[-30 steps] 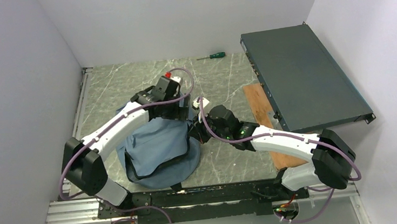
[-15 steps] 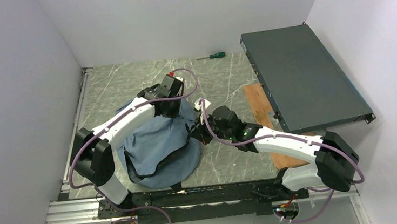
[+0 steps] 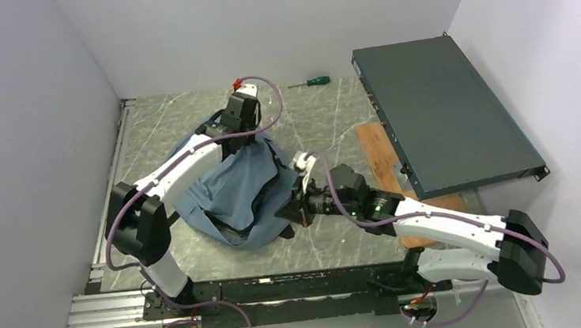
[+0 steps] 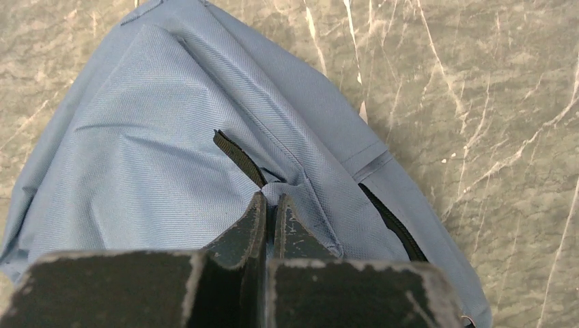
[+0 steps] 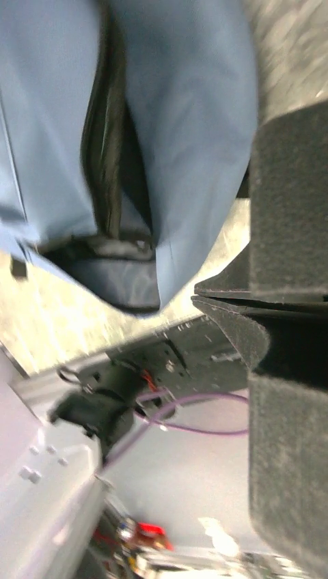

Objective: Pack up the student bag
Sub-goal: Zip the student bag at the center of the board.

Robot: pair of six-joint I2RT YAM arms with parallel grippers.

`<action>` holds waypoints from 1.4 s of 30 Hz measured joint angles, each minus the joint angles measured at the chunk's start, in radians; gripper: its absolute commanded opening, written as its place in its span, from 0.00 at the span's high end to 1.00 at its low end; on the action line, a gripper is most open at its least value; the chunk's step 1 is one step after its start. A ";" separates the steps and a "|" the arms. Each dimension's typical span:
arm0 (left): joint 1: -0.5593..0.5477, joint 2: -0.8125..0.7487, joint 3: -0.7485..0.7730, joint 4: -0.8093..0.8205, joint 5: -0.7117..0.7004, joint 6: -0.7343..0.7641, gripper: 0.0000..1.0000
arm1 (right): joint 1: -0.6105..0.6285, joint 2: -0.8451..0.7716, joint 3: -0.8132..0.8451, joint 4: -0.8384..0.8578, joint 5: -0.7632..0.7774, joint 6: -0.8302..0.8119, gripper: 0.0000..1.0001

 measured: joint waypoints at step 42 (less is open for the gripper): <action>0.013 -0.267 -0.263 0.086 0.185 0.122 1.00 | -0.032 0.434 0.413 -0.435 0.499 -0.473 0.60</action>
